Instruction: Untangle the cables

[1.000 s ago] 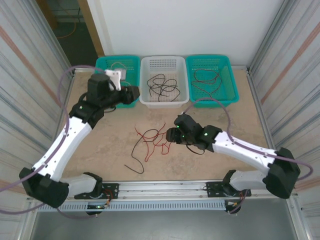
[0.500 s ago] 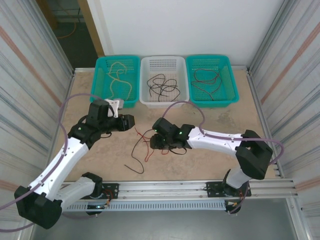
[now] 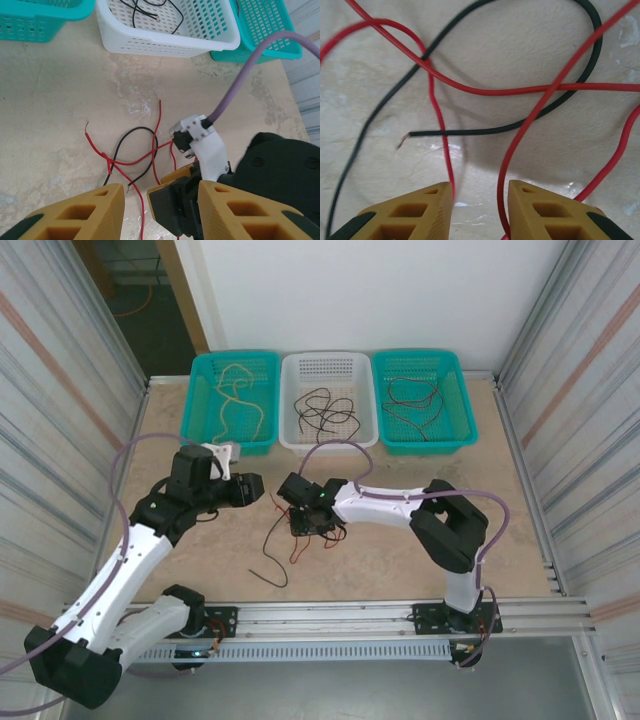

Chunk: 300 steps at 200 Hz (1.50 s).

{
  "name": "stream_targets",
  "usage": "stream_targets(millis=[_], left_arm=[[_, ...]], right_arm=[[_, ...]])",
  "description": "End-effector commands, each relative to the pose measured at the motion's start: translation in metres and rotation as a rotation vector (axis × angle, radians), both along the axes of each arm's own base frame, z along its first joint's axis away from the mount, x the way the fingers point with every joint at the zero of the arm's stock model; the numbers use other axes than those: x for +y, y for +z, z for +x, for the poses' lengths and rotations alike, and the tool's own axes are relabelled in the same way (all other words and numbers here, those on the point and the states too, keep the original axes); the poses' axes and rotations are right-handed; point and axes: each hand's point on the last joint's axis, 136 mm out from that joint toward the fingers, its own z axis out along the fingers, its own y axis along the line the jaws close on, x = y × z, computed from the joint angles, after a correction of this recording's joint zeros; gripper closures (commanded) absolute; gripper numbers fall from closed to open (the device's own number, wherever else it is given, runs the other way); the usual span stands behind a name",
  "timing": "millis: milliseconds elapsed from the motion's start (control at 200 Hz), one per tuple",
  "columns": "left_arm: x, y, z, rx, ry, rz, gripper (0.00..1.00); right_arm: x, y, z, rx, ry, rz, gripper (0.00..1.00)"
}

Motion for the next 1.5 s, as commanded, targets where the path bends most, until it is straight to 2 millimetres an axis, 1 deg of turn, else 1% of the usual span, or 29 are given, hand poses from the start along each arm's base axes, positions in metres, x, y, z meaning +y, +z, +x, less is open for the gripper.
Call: stream_targets(millis=[0,110,190,251,346,461,526,586,626,681,747,817,882,1017,1127,1243,1258,1278,1383,1498], left_arm=[[0.003,-0.003,-0.004,0.014,0.010,0.000,0.56],[0.004,-0.003,-0.003,0.010,0.010,0.001,0.56],[0.003,-0.002,-0.003,0.010,0.009,-0.003,0.56],[0.003,-0.003,-0.004,0.011,0.007,-0.005,0.56],[0.003,-0.003,-0.003,0.010,0.011,-0.007,0.56],[0.004,0.002,-0.003,-0.004,0.008,-0.007,0.56],[0.004,0.004,-0.003,-0.008,0.008,-0.006,0.56],[0.004,0.008,-0.004,-0.015,0.006,-0.010,0.56],[0.004,0.011,-0.003,-0.022,0.004,-0.014,0.56],[0.001,0.017,-0.004,-0.037,-0.009,-0.030,0.56],[-0.003,0.026,-0.005,-0.063,-0.028,-0.054,0.55],[-0.006,0.034,-0.006,-0.092,-0.047,-0.079,0.54],[-0.010,0.041,-0.006,-0.120,-0.064,-0.105,0.52],[-0.024,0.056,-0.009,-0.163,-0.127,-0.197,0.50],[-0.039,0.072,-0.014,-0.201,-0.206,-0.293,0.47],[-0.050,0.080,-0.019,-0.235,-0.264,-0.331,0.43],[-0.052,0.080,-0.020,-0.237,-0.271,-0.332,0.42],[-0.053,0.082,-0.021,-0.244,-0.281,-0.335,0.42],[-0.065,0.088,-0.027,-0.279,-0.335,-0.340,0.38],[-0.074,0.093,-0.029,-0.309,-0.367,-0.320,0.34]], right_arm=[[-0.003,0.002,0.007,-0.026,0.009,-0.052,0.66],[-0.003,-0.005,0.007,-0.018,0.014,-0.069,0.66],[-0.010,-0.009,0.010,-0.027,0.006,-0.105,0.66],[-0.011,-0.009,0.011,-0.030,0.004,-0.112,0.71],[-0.012,-0.009,0.013,-0.030,0.007,-0.108,0.82],[-0.011,-0.005,0.015,-0.040,0.008,-0.103,0.89],[-0.011,-0.001,0.016,-0.046,0.007,-0.098,1.00],[-0.013,0.008,0.018,-0.069,0.003,-0.094,1.00],[-0.014,0.017,0.019,-0.089,0.004,-0.081,1.00],[-0.015,0.034,0.019,-0.122,0.009,-0.050,1.00],[-0.014,0.064,0.019,-0.177,0.022,0.011,1.00],[-0.014,0.100,0.018,-0.249,0.040,0.093,1.00],[-0.018,0.136,0.017,-0.313,0.034,0.177,1.00],[-0.024,0.214,0.011,-0.438,0.033,0.374,1.00],[-0.029,0.271,0.002,-0.529,0.053,0.532,1.00],[-0.039,0.323,-0.006,-0.619,0.079,0.636,1.00],[-0.039,0.327,-0.007,-0.626,0.082,0.641,1.00],[-0.041,0.337,-0.009,-0.642,0.089,0.656,1.00],[-0.044,0.369,-0.016,-0.688,0.127,0.711,1.00],[-0.044,0.394,-0.023,-0.716,0.158,0.770,1.00]])
